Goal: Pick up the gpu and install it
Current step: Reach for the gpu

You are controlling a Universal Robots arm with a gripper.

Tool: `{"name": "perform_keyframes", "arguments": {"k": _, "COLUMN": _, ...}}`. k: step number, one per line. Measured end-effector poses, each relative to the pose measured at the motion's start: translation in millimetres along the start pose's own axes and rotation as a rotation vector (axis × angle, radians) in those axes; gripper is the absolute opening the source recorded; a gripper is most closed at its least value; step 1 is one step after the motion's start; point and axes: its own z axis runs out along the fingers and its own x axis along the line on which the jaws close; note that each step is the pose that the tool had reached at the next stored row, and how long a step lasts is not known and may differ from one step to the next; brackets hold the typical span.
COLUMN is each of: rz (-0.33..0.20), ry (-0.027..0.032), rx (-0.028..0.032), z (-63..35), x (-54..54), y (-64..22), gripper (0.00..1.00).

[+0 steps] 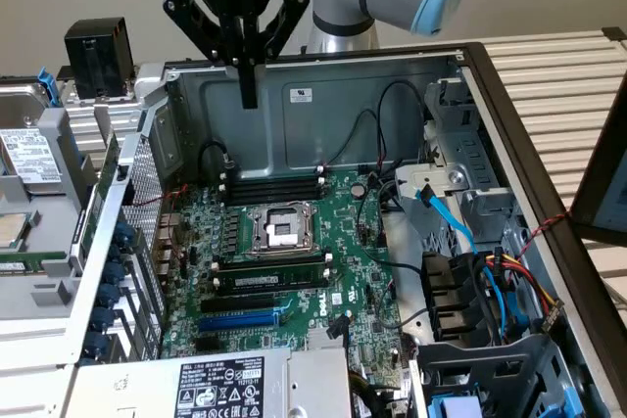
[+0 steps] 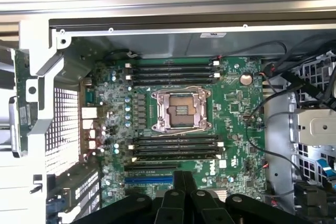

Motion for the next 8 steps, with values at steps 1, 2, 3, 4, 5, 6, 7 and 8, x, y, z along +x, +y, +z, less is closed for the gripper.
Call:
{"name": "perform_keyframes", "arguments": {"k": 1, "rz": 0.000, "ry": 0.0000, "rx": 0.0000, "z": -0.1, "x": 4.7, "y": 0.1, "gripper": 0.11}}
{"name": "perform_keyframes", "arguments": {"k": 2, "rz": 0.000, "ry": 0.0001, "rx": 0.0000, "z": -0.1, "x": 9.2, "y": 0.2, "gripper": 0.11}}
{"name": "perform_keyframes", "arguments": {"k": 3, "rz": 0.000, "ry": 0.0001, "rx": -0.0004, "z": -0.1, "x": 13.7, "y": 0.2, "gripper": 0.11}}
{"name": "perform_keyframes", "arguments": {"k": 4, "rz": 0.000, "ry": 0.0002, "rx": -0.0019, "z": -0.2, "x": 18.2, "y": 0.1, "gripper": 0.11}}
{"name": "perform_keyframes", "arguments": {"k": 5, "rz": 0.000, "ry": 0.0003, "rx": -0.0044, "z": -0.2, "x": 22.8, "y": -0.2, "gripper": 0.11}}
{"name": "perform_keyframes", "arguments": {"k": 6, "rz": 0.000, "ry": 0.0004, "rx": -0.0049, "z": -0.1, "x": 27.3, "y": -0.2, "gripper": 0.11}}
{"name": "perform_keyframes", "arguments": {"k": 7, "rz": 0.000, "ry": 0.0003, "rx": -0.0052, "z": 0.1, "x": 31.5, "y": -0.3, "gripper": 0.11}}
{"name": "perform_keyframes", "arguments": {"k": 8, "rz": 0.001, "ry": 0.0003, "rx": -0.0053, "z": 0.3, "x": 35.4, "y": -0.2, "gripper": 0.11}}
